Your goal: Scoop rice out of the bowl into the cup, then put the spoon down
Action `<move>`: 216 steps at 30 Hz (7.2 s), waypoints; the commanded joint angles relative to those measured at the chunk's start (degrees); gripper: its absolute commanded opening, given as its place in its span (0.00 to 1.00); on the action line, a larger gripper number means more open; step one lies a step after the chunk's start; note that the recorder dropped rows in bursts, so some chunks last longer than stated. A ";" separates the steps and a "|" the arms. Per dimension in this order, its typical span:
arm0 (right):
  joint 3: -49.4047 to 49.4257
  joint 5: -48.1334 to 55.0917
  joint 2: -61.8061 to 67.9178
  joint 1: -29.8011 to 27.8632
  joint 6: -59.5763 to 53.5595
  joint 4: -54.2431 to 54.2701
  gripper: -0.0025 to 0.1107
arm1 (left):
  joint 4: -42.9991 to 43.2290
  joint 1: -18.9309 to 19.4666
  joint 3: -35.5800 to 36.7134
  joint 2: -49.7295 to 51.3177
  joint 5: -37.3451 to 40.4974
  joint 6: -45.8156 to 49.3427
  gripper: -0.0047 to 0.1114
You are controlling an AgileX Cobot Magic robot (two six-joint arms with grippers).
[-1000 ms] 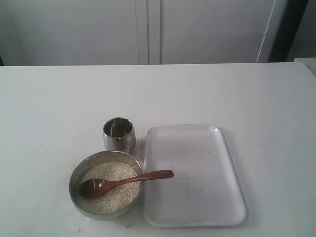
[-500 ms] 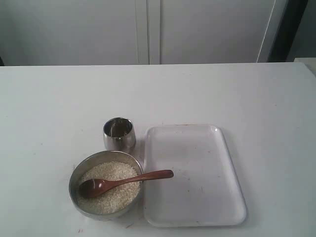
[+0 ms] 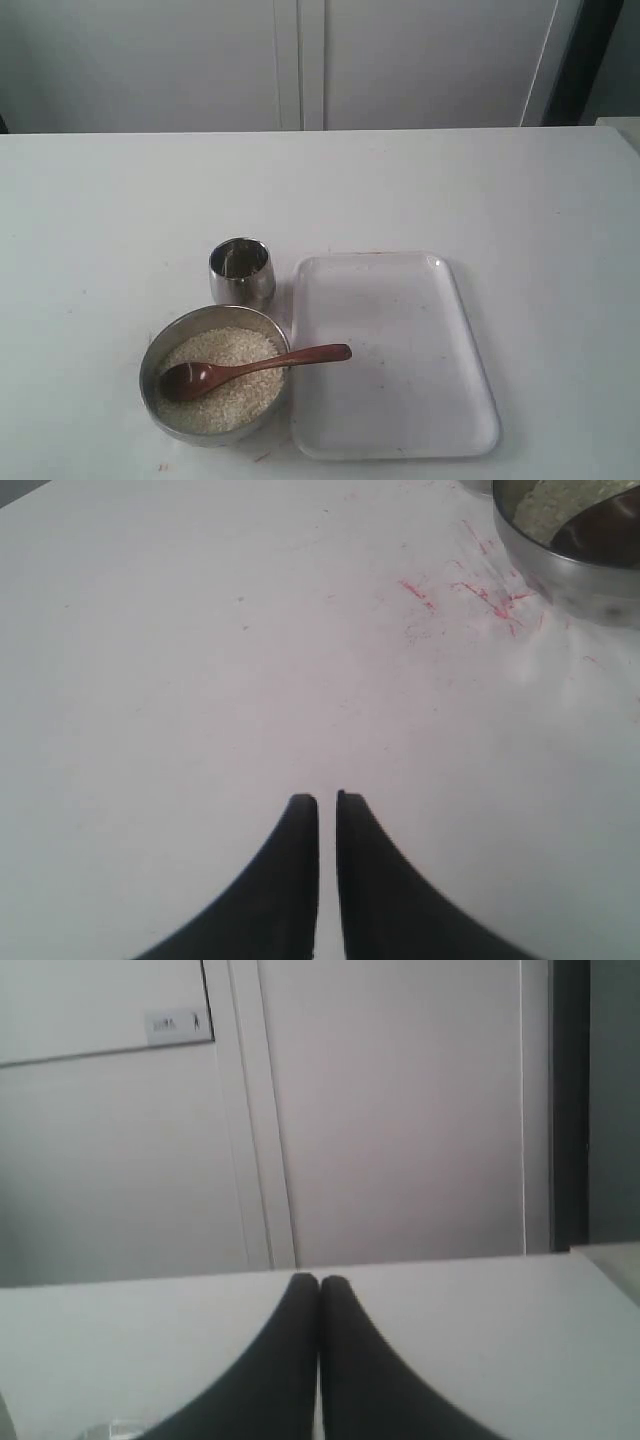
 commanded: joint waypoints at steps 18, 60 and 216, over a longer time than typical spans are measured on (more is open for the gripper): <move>-10.03 17.59 -0.30 -0.24 21.94 0.17 0.02 | -0.32 -0.30 0.52 0.00 2.85 -0.30 0.16; -84.51 74.46 82.02 43.15 -30.90 -2.39 0.02 | -0.32 -0.30 0.52 0.00 2.85 -0.30 0.16; -65.83 67.10 110.14 60.25 5.57 -64.26 0.02 | -0.32 -0.30 0.52 0.00 2.85 -0.30 0.16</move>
